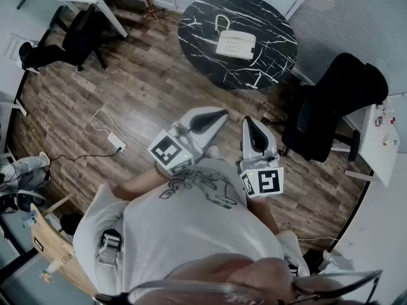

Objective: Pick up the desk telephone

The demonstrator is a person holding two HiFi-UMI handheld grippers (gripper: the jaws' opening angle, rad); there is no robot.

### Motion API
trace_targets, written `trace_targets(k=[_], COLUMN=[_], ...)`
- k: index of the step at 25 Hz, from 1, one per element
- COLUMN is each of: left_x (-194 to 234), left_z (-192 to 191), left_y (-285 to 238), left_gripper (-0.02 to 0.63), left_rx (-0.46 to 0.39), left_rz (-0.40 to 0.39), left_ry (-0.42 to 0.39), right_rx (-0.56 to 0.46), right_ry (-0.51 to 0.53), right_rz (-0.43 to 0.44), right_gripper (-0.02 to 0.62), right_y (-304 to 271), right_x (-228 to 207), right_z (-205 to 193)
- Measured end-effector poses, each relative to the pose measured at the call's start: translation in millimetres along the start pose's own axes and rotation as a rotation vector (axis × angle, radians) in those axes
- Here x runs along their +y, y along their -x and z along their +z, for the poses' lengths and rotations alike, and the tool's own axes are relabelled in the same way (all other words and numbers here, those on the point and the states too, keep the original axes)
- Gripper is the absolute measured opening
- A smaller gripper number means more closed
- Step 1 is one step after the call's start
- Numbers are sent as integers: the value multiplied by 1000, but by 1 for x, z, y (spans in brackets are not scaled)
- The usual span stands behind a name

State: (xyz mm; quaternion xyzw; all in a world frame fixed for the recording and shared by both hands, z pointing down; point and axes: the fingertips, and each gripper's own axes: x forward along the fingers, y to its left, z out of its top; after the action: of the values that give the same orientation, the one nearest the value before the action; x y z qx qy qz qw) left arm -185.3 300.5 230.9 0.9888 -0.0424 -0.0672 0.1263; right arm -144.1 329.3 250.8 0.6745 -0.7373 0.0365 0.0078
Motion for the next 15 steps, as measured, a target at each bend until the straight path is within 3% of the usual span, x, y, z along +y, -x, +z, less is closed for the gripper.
trace_targets(k=[15], left_x=[-9], left_z=[-8], left_y=[-12], left_gripper=[2], left_rx=[16], left_rz=[10], left_ry=[3], right_rx=[-28], right_ry=[-29], right_rz=[-5], right_gripper=[6], right_y=[11], right_x=[-14], right_z=[1])
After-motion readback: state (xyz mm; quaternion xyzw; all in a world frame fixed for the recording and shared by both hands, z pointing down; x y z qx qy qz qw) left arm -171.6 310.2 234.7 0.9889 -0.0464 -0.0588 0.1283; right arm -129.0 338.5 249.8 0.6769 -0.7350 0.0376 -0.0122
